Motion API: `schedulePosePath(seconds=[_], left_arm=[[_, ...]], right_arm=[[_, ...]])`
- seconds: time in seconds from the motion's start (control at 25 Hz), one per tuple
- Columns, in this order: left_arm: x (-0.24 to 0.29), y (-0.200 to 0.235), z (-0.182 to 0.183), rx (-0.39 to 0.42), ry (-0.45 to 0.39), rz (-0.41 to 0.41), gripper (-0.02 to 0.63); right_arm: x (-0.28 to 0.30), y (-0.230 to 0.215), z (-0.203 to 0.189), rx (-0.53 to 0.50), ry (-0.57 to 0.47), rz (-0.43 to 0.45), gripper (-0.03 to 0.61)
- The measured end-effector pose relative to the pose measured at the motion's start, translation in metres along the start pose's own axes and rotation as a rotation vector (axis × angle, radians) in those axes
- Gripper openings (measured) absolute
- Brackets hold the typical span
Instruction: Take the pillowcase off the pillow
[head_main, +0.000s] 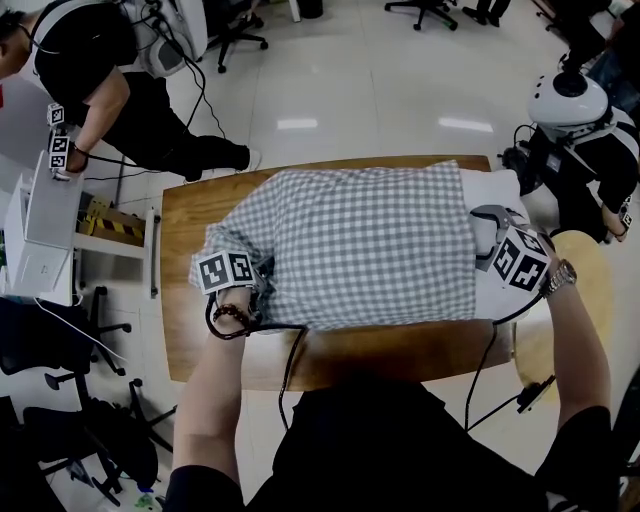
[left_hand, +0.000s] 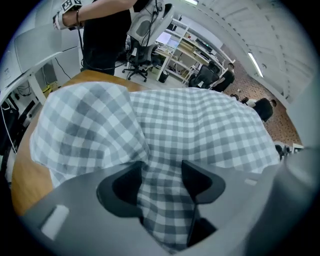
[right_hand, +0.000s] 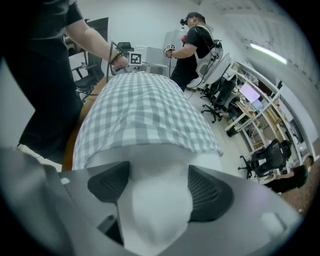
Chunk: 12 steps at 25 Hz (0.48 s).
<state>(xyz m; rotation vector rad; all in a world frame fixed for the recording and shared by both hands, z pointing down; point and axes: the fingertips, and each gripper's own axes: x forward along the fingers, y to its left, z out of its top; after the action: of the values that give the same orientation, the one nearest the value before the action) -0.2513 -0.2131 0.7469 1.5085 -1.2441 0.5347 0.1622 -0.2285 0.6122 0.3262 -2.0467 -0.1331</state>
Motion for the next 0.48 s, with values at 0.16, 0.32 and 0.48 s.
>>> schedulePosePath(seconds=[0.16, 0.32, 0.48], left_arm=[[0.003, 0.01, 0.003, 0.019, 0.028, 0.027, 0.202], [0.014, 0.024, 0.001, 0.032, 0.042, 0.062, 0.113], [0.023, 0.032, -0.001, 0.06, 0.051, 0.095, 0.028]], right_arm=[[0.007, -0.002, 0.005, 0.019, -0.002, 0.015, 0.371], [0.018, -0.004, 0.004, 0.033, 0.007, 0.029, 0.37], [0.027, -0.006, 0.001, 0.036, 0.009, 0.032, 0.368]])
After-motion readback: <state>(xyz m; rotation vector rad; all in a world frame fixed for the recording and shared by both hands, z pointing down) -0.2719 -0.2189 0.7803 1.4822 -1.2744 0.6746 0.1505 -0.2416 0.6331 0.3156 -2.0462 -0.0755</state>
